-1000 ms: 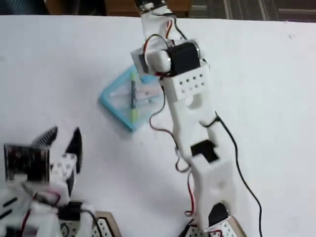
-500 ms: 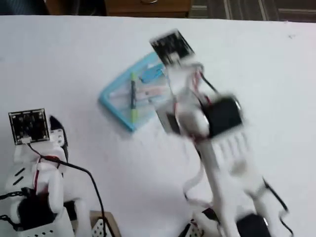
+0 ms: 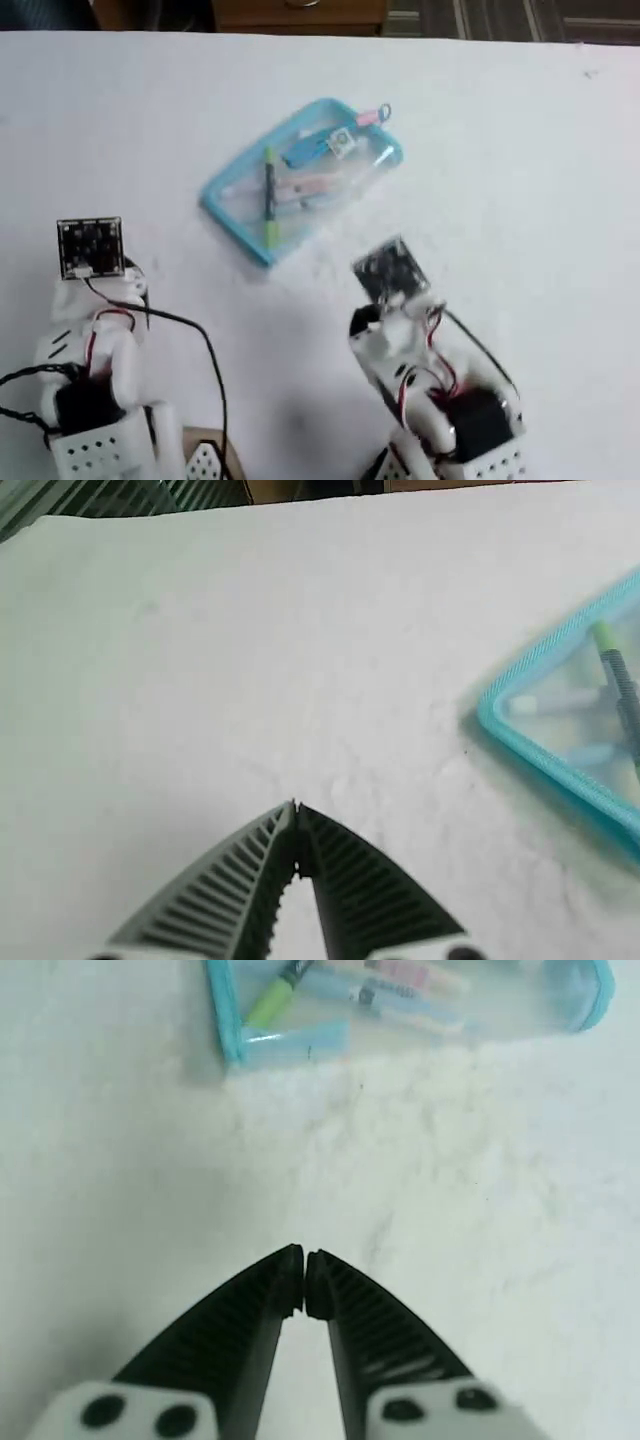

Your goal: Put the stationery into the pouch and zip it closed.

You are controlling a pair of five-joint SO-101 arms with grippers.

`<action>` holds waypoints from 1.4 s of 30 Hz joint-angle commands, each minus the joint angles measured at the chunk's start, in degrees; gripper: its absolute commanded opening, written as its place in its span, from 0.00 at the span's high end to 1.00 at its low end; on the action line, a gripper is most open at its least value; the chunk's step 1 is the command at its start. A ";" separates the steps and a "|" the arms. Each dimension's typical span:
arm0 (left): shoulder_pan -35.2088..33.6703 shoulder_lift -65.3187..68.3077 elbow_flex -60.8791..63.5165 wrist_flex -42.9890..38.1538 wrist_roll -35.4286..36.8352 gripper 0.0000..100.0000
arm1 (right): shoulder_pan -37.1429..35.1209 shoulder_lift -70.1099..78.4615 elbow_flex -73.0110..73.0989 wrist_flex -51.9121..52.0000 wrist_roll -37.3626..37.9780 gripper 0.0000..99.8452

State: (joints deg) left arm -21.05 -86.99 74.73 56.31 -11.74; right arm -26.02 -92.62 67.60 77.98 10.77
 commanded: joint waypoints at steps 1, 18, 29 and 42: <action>0.57 -0.75 1.23 -1.14 -0.26 0.98 | 6.81 -11.38 3.16 -1.98 1.85 0.98; 7.08 -0.75 18.64 -9.14 -0.62 0.98 | 21.14 -10.59 24.35 -5.76 6.95 0.98; 7.08 -0.57 22.68 -11.25 -0.62 0.97 | 21.14 -10.42 29.27 -6.99 6.86 0.98; 7.08 -0.66 22.59 -6.42 -0.44 0.97 | 21.58 -10.42 29.27 -6.90 6.95 0.98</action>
State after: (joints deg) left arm -14.20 -86.99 97.76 49.45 -12.18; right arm -4.84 -102.73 96.26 71.30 17.10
